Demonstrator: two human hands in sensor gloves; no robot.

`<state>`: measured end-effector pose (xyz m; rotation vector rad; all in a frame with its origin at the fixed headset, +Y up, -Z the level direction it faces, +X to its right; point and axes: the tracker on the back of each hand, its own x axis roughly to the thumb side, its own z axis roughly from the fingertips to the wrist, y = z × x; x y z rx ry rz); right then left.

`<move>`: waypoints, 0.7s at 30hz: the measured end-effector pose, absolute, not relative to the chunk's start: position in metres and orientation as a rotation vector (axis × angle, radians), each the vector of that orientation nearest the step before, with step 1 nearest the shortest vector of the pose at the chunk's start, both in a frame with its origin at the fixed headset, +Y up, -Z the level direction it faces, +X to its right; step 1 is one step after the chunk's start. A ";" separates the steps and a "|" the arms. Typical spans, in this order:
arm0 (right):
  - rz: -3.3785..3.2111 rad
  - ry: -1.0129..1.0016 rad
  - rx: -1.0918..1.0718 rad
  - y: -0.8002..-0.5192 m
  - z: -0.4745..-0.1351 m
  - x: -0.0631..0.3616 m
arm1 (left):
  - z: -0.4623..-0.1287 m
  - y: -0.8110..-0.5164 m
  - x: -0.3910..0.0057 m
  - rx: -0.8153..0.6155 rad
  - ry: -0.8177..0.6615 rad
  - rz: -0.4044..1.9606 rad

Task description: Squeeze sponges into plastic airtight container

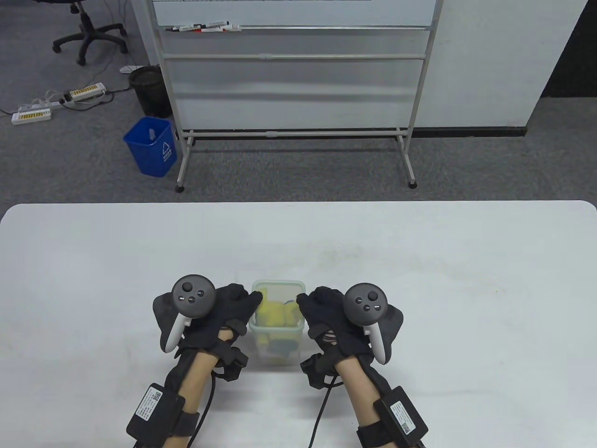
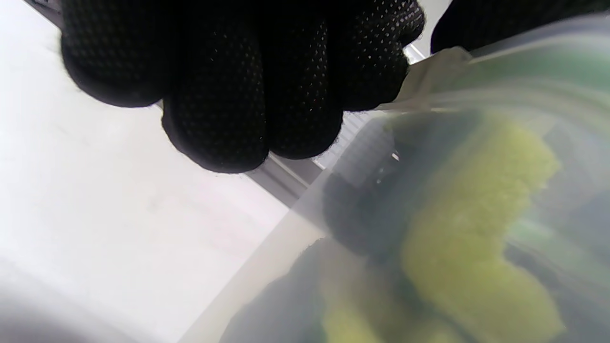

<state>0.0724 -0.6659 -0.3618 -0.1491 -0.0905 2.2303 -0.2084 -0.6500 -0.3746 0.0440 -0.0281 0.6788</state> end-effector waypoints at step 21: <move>2.778 -0.456 0.035 -0.703 -0.340 0.132 | -0.346 -0.685 -0.236 0.155 -0.236 0.287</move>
